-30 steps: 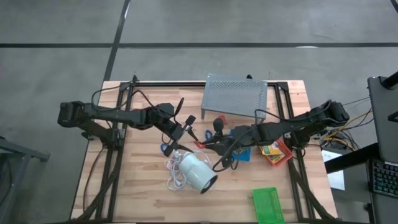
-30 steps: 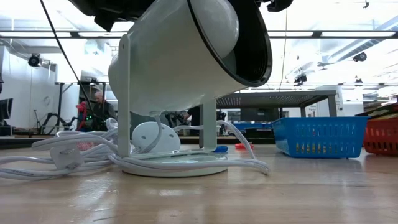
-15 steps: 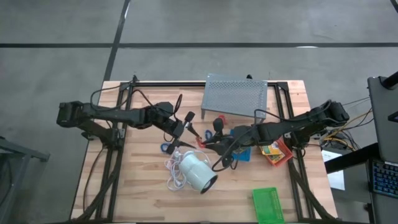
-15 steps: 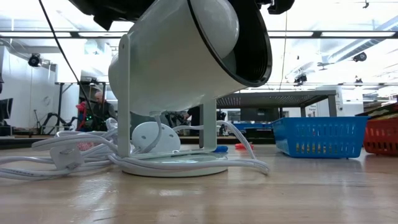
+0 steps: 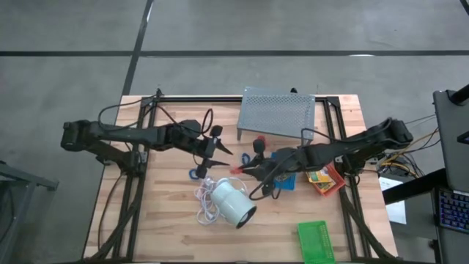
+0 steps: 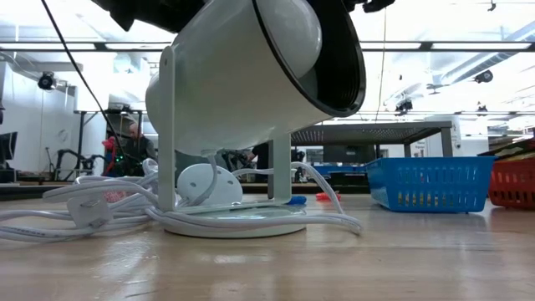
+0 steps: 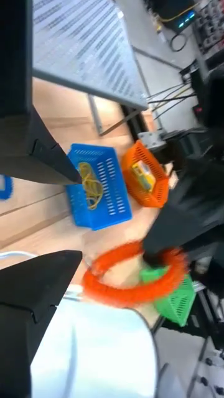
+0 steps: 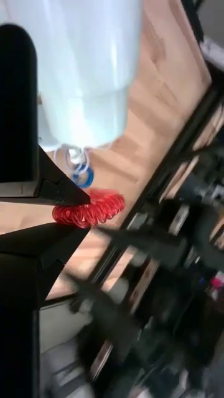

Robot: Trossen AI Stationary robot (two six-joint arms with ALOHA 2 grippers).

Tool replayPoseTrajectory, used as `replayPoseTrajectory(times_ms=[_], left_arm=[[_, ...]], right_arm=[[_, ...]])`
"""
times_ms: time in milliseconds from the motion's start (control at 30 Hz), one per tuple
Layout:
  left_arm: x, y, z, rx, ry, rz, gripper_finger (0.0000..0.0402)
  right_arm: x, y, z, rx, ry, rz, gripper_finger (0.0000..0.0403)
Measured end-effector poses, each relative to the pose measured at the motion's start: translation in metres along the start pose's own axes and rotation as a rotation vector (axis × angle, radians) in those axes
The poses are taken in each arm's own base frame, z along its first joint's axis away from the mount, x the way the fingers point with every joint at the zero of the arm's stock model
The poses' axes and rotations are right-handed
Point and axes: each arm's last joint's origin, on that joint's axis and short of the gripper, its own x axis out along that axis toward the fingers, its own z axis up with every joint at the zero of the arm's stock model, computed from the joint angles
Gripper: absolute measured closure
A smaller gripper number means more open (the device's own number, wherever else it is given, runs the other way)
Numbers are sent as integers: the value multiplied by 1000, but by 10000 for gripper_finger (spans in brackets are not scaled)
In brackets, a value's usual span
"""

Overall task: Pick & Place Office Desk Supplies
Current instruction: Put the orange spring keychain into the green bin

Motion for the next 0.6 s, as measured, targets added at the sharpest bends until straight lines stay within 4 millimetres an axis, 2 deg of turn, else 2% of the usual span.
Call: replayPoseTrajectory(times_ms=[200, 367, 600], left_arm=[[-7, -4, -5, -71, 74, -28, 217], [-11, -7, -10, -167, 153, -19, 217], [-16, -11, -21, -295, 296, 15, 217]], right_arm=[[-14, -9, 0, 110, 130, -153, 364], [-28, -14, 1, 249, 252, -146, 364], [-48, -26, 17, 417, 391, -138, 364]])
